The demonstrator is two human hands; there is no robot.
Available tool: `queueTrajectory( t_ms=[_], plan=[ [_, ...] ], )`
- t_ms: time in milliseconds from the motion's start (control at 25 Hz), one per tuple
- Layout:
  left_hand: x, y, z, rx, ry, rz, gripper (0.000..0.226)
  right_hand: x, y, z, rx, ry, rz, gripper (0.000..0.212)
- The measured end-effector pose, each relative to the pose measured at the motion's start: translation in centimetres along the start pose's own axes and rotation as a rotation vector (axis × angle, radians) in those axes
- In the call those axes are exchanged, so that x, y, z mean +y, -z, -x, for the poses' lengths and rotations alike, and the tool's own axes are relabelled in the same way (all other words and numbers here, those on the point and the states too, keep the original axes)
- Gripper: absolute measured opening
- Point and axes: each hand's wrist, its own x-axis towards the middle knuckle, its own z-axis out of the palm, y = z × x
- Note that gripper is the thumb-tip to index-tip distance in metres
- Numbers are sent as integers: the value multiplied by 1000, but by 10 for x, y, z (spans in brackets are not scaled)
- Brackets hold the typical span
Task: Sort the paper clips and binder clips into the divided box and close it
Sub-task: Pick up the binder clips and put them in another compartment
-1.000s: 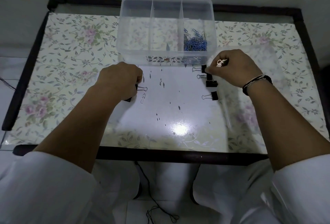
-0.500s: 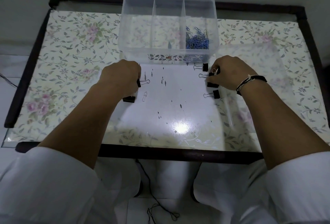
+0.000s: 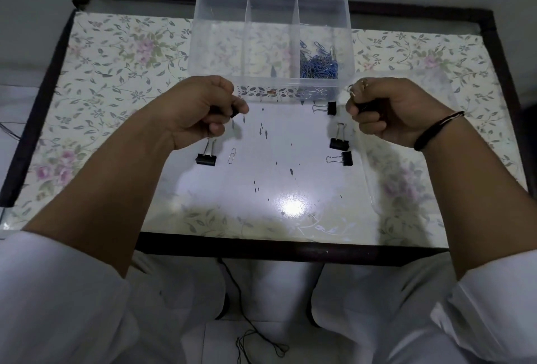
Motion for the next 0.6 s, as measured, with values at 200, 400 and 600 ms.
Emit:
queueTrajectory(
  t_ms=[200,400,600],
  plan=[
    [0,1,5,-183,44,417,26,-2,2,1,-152,-53,-105,33],
    [1,2,3,-220,103,682,19,-1,-8,1,-100,-80,-161,23],
    [3,-3,2,-115,73,696,27,0,-24,-4,-93,-68,-154,12]
  ],
)
